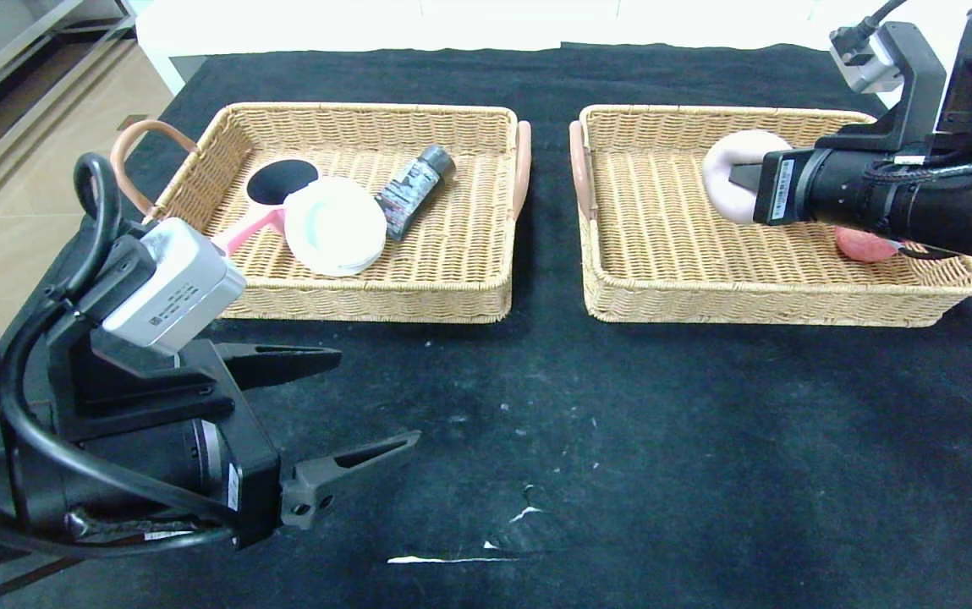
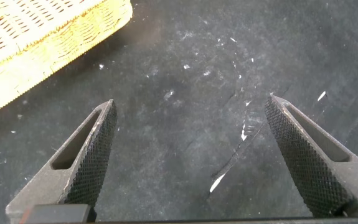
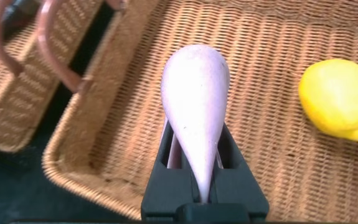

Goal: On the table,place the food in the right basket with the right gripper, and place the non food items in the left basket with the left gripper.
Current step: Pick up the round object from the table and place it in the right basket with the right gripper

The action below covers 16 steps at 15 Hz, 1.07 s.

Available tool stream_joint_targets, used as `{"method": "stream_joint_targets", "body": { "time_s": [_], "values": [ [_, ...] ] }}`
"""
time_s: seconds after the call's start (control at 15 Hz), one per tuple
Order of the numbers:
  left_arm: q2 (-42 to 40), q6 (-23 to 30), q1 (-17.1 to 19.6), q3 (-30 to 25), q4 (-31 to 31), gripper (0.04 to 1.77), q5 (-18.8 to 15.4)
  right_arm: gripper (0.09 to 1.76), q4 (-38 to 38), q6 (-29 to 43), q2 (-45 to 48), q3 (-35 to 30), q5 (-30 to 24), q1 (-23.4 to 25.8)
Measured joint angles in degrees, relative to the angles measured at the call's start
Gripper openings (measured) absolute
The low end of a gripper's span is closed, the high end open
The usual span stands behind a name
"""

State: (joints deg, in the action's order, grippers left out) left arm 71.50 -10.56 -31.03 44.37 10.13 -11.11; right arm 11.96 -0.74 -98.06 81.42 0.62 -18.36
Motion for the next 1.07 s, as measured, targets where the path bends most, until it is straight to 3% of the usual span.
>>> {"method": "stream_joint_targets", "body": {
  "time_s": [0.6, 0.87, 1.07],
  "values": [
    [0.05, 0.06, -0.01, 0.11, 0.00, 1.72, 0.09, 0.18, -0.67, -0.11, -5.38, 6.18, -1.61, 3.93],
    [0.05, 0.09, -0.01, 0.05, 0.00, 1.72, 0.11, 0.78, -0.72, -0.11, -5.69, 6.23, -1.56, 3.97],
    [0.05, 0.06, 0.00, 0.00, -0.02, 1.72, 0.11, 1.07, -0.69, -0.05, -5.79, 6.21, -1.56, 3.97]
  ]
}}
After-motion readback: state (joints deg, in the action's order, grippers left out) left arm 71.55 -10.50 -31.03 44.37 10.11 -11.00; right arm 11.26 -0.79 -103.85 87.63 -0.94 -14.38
